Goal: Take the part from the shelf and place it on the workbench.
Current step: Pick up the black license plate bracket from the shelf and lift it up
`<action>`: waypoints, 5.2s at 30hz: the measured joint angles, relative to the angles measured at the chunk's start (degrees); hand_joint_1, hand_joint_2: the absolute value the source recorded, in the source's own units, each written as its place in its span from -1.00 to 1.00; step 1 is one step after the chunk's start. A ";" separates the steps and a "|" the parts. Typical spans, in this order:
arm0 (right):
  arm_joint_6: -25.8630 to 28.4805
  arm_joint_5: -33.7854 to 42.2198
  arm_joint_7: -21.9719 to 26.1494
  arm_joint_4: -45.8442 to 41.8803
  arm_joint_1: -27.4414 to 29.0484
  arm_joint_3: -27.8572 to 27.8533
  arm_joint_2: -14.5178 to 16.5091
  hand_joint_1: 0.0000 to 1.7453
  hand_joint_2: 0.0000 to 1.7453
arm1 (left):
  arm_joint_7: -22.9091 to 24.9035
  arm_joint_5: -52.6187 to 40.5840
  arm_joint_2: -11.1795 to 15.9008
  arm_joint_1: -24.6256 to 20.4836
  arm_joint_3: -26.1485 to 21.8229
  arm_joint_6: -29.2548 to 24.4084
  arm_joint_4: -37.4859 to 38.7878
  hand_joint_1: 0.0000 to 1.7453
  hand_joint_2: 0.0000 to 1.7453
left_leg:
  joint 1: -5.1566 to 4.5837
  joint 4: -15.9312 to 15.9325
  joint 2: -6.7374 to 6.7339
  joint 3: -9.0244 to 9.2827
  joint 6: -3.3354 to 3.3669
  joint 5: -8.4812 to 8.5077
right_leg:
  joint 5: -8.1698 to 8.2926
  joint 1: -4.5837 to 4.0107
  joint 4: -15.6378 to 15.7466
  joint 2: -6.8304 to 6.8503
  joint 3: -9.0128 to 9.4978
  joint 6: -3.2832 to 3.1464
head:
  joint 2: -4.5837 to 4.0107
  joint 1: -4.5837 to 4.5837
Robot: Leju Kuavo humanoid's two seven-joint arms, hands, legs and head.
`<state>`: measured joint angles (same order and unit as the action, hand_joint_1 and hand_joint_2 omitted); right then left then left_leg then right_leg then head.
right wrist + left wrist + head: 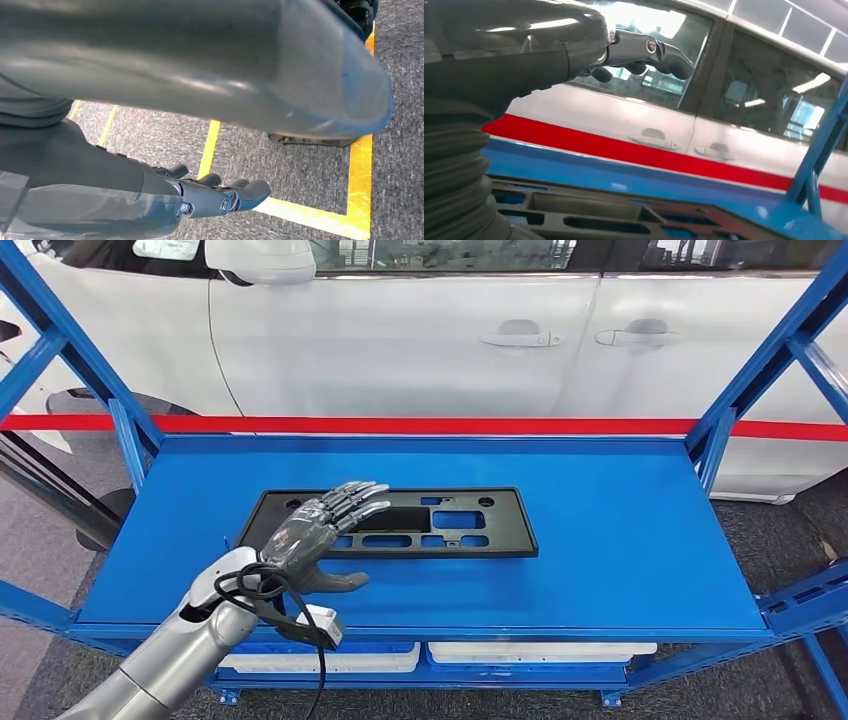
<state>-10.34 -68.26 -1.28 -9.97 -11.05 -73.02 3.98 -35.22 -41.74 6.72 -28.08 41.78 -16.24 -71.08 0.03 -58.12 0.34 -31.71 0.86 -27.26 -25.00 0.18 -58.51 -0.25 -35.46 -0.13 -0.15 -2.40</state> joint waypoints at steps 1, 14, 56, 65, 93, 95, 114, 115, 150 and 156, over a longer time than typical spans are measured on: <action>-0.02 0.00 -0.02 0.00 -0.01 0.03 0.00 -1.00 -1.00 | 0.16 -0.61 0.04 -0.26 0.57 0.01 0.45 -1.00 1.00 | 0.00 0.00 0.00 0.00 0.00 0.00 | 0.00 0.00 0.00 0.00 0.00 0.00 | 0.00 0.00; -0.70 -0.01 -0.11 0.00 -0.16 0.85 0.00 -1.00 -1.00 | 2.53 -5.12 0.69 -2.73 6.02 1.67 4.63 -1.00 1.00 | 0.00 0.00 0.00 0.00 0.00 0.00 | 0.00 0.00 0.00 0.00 0.00 0.00 | 0.00 0.00; -0.56 0.85 -1.12 0.00 -0.28 1.39 0.00 -1.00 -1.00 | 14.02 -9.12 -2.64 -10.33 3.73 -3.07 28.37 1.00 1.00 | 0.01 0.02 0.00 0.41 -0.04 0.03 | 0.01 0.01 -0.03 -0.01 0.39 -0.01 | 0.00 0.00; -0.30 0.91 -1.12 0.00 -0.23 1.40 0.00 -1.00 -1.00 | 13.97 -9.34 -2.68 -11.06 3.73 -3.43 28.69 1.00 1.00 | 0.01 0.02 0.00 0.42 -0.03 0.02 | 0.01 0.02 -0.02 -0.02 0.40 -0.01 | 0.00 0.00; 0.04 1.84 -1.08 0.00 0.01 1.40 0.00 -1.00 -1.00 | 14.53 -9.18 -3.09 -10.77 2.06 -5.68 28.72 1.00 1.00 | 0.01 0.02 -0.01 0.45 -0.03 0.02 | 0.01 0.03 -0.04 -0.03 0.41 -0.01 | 0.00 0.00; 0.07 1.86 -1.08 0.00 0.02 1.40 0.00 -1.00 -1.00 | 14.47 -9.19 -3.14 -10.69 1.82 -5.96 28.72 1.00 1.00 | 0.01 0.02 -0.01 0.45 -0.03 0.02 | 0.01 0.03 -0.04 -0.03 0.41 -0.01 | 0.00 0.00; 1.42 3.15 -1.12 0.00 0.42 1.40 0.00 -1.00 -1.00 | 13.78 -19.27 -3.39 -0.65 -6.89 -23.40 18.36 1.00 1.00 | 0.01 0.01 -0.02 0.32 -0.01 -0.01 | -0.01 0.00 -0.03 -0.06 0.27 0.01 | 0.00 0.00; 1.45 3.22 -1.12 0.00 0.44 1.40 0.00 -1.00 -1.00 | 13.38 -21.44 -3.54 0.54 -8.55 -23.44 16.28 1.00 1.00 | 0.01 0.01 -0.02 0.30 0.00 -0.01 | -0.02 0.00 -0.02 -0.06 0.26 0.01 | 0.00 0.00; 2.31 3.80 -1.79 0.04 0.44 1.40 0.25 -1.00 -1.00 | 18.43 -38.78 -3.84 6.78 -18.78 -23.52 0.14 1.00 1.00 | 1.54 -1.41 -0.16 -2.22 -2.24 1.02 | -1.54 1.80 -1.39 -0.24 0.73 0.87 | 0.00 -0.01; 2.30 3.93 -1.80 0.04 0.42 1.40 0.26 -1.00 -1.00 | 17.48 -37.47 -3.48 6.78 -18.65 -23.56 0.14 1.00 1.00 | 1.48 -16.48 -0.25 -6.47 -2.03 -8.82 | 0.61 0.62 -1.32 0.10 -1.93 -1.38 | 0.00 -0.02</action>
<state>-8.04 -64.33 -3.08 -9.92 -10.63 -71.63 4.24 -17.74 -79.22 3.25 -21.30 23.12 -39.80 -70.94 1.51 -74.60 0.09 -38.18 -1.17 -36.08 -24.39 0.80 -59.83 -0.15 -37.40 -1.50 -0.15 -2.42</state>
